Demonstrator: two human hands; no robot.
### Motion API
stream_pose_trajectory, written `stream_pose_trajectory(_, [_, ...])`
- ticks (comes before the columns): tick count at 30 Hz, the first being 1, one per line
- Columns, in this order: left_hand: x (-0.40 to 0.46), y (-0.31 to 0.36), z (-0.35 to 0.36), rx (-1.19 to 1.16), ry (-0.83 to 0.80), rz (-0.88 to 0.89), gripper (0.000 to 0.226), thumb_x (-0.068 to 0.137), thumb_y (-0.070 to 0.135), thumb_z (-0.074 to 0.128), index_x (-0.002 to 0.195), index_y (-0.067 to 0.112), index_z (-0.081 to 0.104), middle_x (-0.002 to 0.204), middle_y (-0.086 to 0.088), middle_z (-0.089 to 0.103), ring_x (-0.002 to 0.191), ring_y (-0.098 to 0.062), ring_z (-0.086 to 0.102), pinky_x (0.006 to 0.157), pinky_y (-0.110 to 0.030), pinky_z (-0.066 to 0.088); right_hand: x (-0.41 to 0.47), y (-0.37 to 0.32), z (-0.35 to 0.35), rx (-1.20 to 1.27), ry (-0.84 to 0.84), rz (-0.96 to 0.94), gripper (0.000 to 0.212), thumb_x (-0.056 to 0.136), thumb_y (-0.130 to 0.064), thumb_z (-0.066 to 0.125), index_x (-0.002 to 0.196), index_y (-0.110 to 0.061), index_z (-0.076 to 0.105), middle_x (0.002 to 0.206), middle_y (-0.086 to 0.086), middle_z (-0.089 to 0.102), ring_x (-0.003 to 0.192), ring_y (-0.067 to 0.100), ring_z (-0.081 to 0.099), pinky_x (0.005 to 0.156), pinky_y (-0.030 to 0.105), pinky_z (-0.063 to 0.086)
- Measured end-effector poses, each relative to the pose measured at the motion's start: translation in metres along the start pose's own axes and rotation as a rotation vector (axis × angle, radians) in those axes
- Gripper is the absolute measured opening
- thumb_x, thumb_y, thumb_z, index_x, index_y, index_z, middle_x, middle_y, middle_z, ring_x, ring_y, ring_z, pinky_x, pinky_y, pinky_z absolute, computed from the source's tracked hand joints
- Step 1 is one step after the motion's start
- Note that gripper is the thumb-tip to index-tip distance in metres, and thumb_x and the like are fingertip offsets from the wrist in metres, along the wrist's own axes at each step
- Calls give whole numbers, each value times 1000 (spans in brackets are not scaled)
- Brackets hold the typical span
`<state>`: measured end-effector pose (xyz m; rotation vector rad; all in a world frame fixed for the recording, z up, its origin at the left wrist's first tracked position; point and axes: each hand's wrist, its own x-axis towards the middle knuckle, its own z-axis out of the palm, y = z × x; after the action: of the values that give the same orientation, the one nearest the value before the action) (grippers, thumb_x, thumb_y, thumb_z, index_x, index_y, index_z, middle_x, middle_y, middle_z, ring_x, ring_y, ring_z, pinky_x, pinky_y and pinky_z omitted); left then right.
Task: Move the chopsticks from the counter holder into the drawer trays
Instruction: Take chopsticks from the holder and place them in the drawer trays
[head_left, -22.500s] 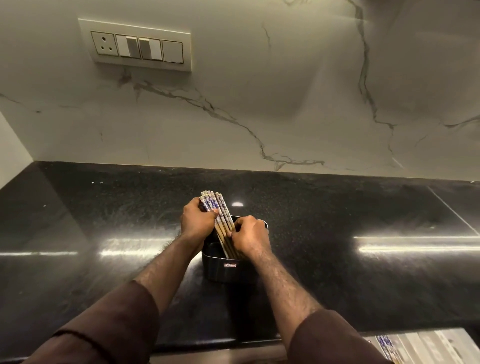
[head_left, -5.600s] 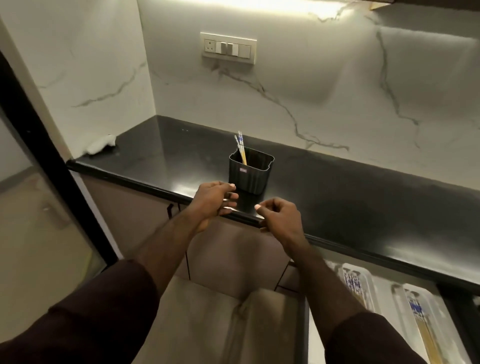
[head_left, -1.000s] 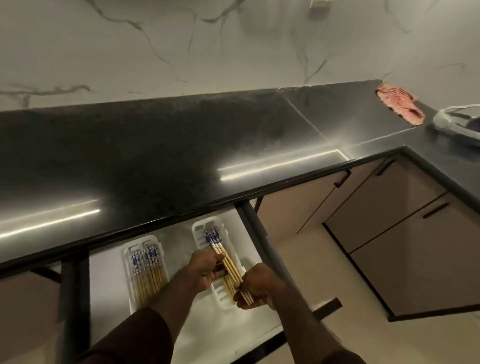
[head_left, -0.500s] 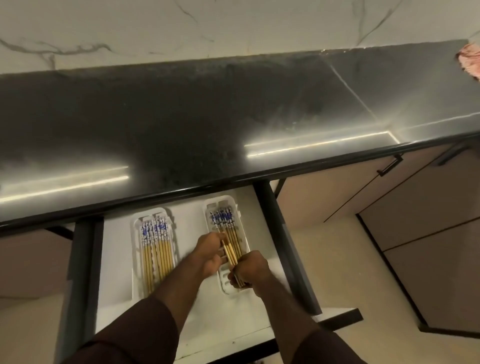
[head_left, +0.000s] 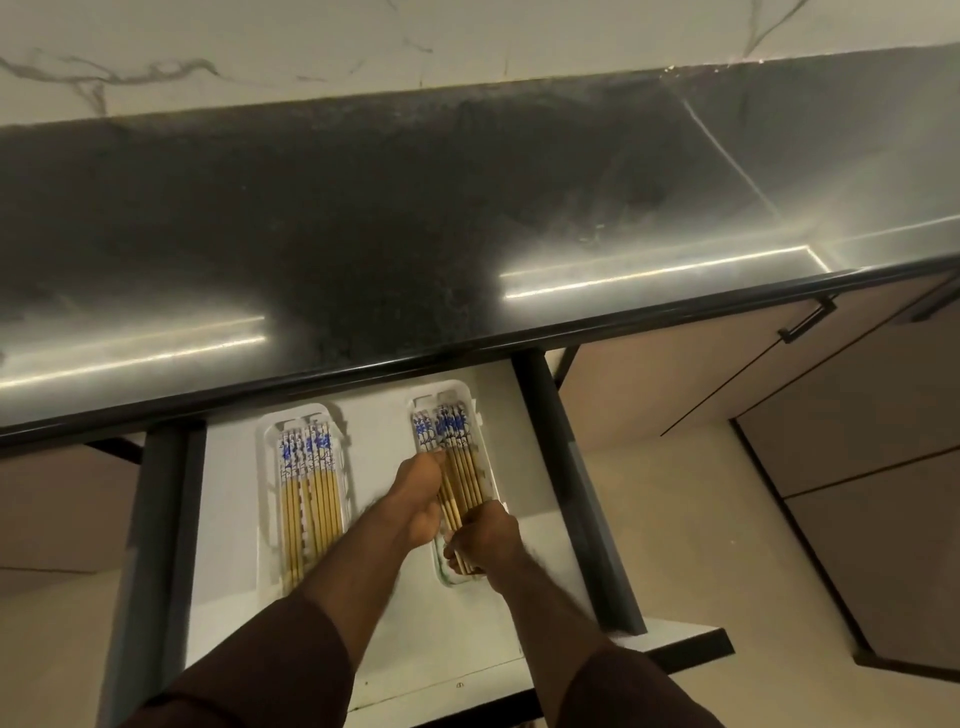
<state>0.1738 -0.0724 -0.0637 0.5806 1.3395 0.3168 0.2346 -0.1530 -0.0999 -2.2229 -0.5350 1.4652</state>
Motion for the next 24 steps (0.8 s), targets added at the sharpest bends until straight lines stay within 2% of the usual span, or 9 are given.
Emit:
stream_pose_trajectory(3, [1, -1, -1, 3, 11, -6, 40, 104, 25, 33, 104, 7, 69, 82, -12, 76, 70, -23, 73, 59, -31, 58, 7, 3, 11, -98, 24, 7, 38, 79, -16, 74, 115, -8, 63, 108, 7, 71, 97, 26, 71, 85, 39, 60])
stream_pose_trajectory(8, [2, -5, 0, -5, 17, -25, 45, 105, 30, 31, 108, 7, 70, 93, -14, 76, 77, -25, 73, 65, -32, 59, 2, -1, 18, -151, 78, -6, 34, 86, -25, 67, 116, -10, 61, 110, 8, 69, 99, 28, 69, 87, 39, 59])
stream_pose_trajectory(11, [2, -7, 1, 3, 0, -44, 44, 104, 33, 33, 111, 7, 69, 103, -17, 74, 89, -29, 71, 78, -37, 59, 1, -2, 18, -208, 76, -9, 35, 91, -24, 63, 121, -8, 59, 115, 10, 67, 105, 30, 67, 90, 37, 57])
stream_pose_trajectory(14, [-2, -7, 1, -5, -10, -48, 44, 105, 32, 31, 106, 9, 68, 104, -17, 73, 92, -31, 70, 79, -39, 58, 2, -1, 18, -187, 88, -8, 38, 93, -24, 62, 125, -6, 57, 117, 11, 66, 107, 30, 66, 94, 38, 56])
stream_pose_trajectory(19, [-4, -7, -1, 36, -15, -63, 47, 105, 33, 28, 110, 11, 69, 109, -15, 73, 106, -32, 68, 99, -45, 50, -1, 0, 16, -314, 181, -101, 38, 94, -26, 63, 127, -8, 58, 119, 8, 66, 107, 26, 66, 93, 31, 54])
stream_pose_trajectory(24, [-6, -6, -1, 50, -10, -54, 48, 105, 32, 26, 114, 12, 68, 111, -14, 73, 108, -31, 67, 97, -42, 51, -8, -4, 10, -333, 203, -168, 37, 96, -27, 61, 127, -8, 58, 121, 8, 66, 108, 26, 65, 94, 30, 52])
